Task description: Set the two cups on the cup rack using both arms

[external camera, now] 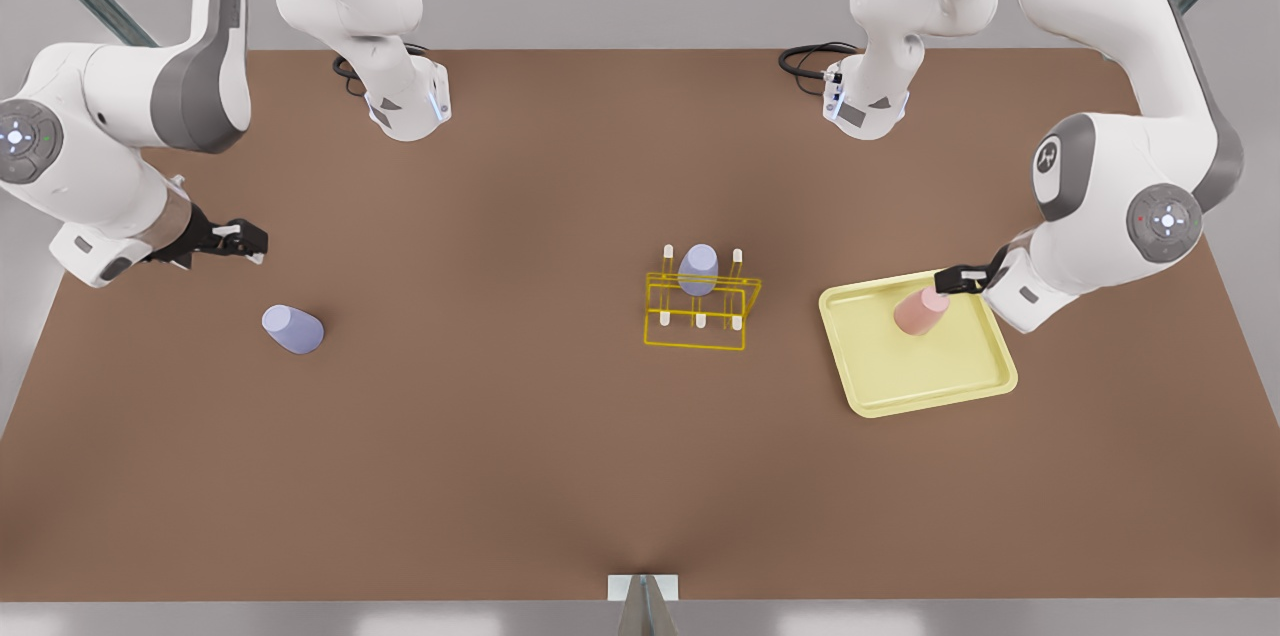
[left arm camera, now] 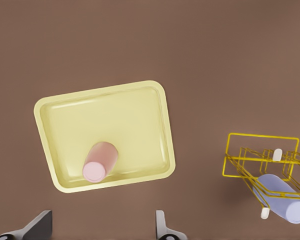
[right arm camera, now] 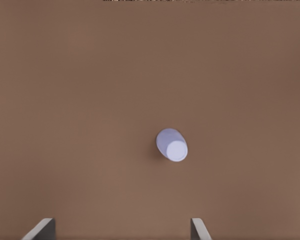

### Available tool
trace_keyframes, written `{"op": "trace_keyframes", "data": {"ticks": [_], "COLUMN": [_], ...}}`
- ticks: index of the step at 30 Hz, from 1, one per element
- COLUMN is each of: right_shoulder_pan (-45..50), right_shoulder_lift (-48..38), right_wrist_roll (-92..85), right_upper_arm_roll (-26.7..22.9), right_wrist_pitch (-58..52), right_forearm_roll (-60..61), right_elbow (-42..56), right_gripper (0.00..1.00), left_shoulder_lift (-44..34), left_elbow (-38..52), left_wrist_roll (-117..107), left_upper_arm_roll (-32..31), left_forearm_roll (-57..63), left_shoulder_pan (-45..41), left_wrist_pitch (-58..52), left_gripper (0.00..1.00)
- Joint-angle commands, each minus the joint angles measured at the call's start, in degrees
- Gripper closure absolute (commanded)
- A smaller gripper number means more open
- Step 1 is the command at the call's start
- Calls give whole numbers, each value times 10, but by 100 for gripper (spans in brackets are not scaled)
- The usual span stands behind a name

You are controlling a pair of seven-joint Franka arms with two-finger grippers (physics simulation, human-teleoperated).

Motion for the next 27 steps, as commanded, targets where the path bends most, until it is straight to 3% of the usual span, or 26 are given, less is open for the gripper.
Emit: {"op": "trace_keyframes", "data": {"ticks": [1,3,5,9,13,16,27], "right_shoulder_pan": [1,-1,-2,-22,-39,-53,-106], "right_shoulder_lift": [-1,2,43,133,133,132,85], "right_wrist_roll": [-5,-4,-5,-5,-5,-34,-106], "right_upper_arm_roll": [0,0,-1,-6,-6,-6,-7], "right_wrist_pitch": [1,1,5,94,211,291,422], "right_forearm_roll": [-2,0,-14,-13,-8,28,64], "right_elbow": [1,5,16,14,-70,-122,-299], "right_gripper": [0,0,0,0,0,0,0], "left_shoulder_lift": [0,0,0,-2,-3,-4,29], "left_elbow": [-7,-48,-198,-340,-397,-469,-493], "left_wrist_roll": [19,20,24,55,55,55,55], "left_upper_arm_roll": [4,19,48,51,52,52,52], "left_forearm_roll": [-1,-1,-1,-1,-1,-1,-2], "left_shoulder_pan": [1,1,3,25,25,25,25], "left_wrist_pitch": [8,52,250,415,452,557,575], "left_gripper": [0,0,0,0,0,0,0]}}
